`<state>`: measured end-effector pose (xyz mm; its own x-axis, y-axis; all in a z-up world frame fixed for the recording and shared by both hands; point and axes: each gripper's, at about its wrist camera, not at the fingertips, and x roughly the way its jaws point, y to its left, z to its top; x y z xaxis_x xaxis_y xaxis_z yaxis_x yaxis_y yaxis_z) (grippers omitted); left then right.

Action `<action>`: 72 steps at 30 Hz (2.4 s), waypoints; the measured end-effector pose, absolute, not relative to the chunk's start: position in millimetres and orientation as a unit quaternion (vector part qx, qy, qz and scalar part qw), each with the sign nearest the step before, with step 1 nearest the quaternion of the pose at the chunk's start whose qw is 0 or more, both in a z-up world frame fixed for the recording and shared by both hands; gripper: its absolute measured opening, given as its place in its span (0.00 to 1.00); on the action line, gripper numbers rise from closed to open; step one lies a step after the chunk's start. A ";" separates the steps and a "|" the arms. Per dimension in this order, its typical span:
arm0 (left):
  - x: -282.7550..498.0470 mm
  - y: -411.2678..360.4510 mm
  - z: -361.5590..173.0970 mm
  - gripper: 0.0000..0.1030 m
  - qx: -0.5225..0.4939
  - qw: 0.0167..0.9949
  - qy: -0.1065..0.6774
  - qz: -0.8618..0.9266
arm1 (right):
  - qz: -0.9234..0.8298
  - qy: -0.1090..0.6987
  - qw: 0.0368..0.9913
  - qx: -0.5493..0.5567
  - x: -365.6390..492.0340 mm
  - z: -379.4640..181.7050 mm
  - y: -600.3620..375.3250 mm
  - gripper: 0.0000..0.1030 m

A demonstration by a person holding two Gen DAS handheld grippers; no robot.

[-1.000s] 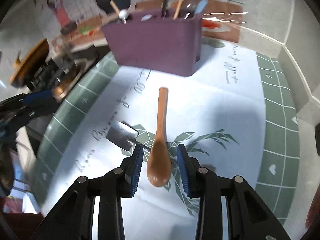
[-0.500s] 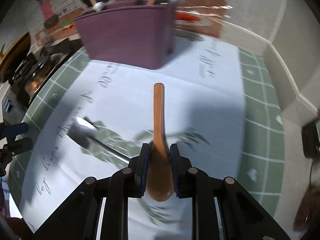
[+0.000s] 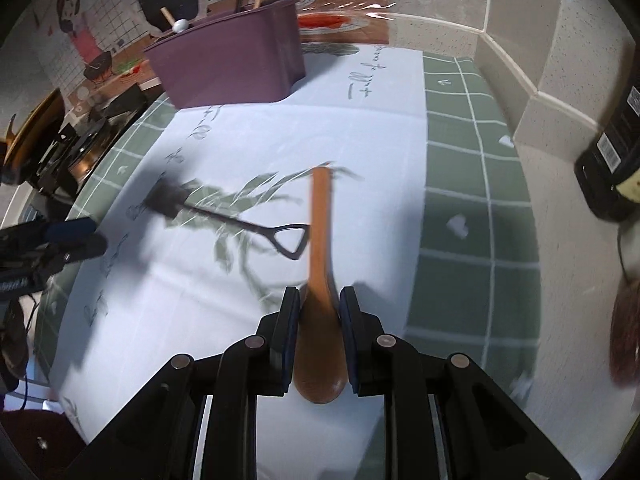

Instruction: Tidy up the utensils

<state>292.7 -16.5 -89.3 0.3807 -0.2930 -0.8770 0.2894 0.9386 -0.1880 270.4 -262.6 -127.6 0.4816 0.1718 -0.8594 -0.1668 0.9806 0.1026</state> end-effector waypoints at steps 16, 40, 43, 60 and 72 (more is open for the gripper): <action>308.8 -66.9 -99.0 0.52 -0.054 0.805 0.557 -0.194 | 0.057 0.486 0.872 0.026 245.7 -114.9 -295.2 0.18; 385.6 -155.3 -114.4 0.52 0.071 0.852 0.499 -0.143 | 0.029 0.459 0.888 0.012 257.8 -100.0 -333.6 0.24; 384.0 -161.8 -113.1 0.52 0.100 0.853 0.488 -0.158 | 0.014 0.458 0.889 0.021 260.6 -99.0 -343.0 0.24; 335.5 -54.5 -109.4 0.54 0.157 0.835 0.489 -0.196 | 0.067 0.471 0.880 0.009 260.8 -94.8 -316.2 0.25; 327.6 -18.4 -99.9 0.54 0.083 0.840 0.500 -0.195 | 0.166 0.497 0.848 -0.080 284.2 -110.9 -253.6 0.33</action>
<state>327.6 -18.4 -99.9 0.4248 -0.2438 -0.8719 0.4106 0.9102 -0.0545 284.2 -253.6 -110.9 0.4508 0.2022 -0.8694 -0.3613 0.9320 0.0295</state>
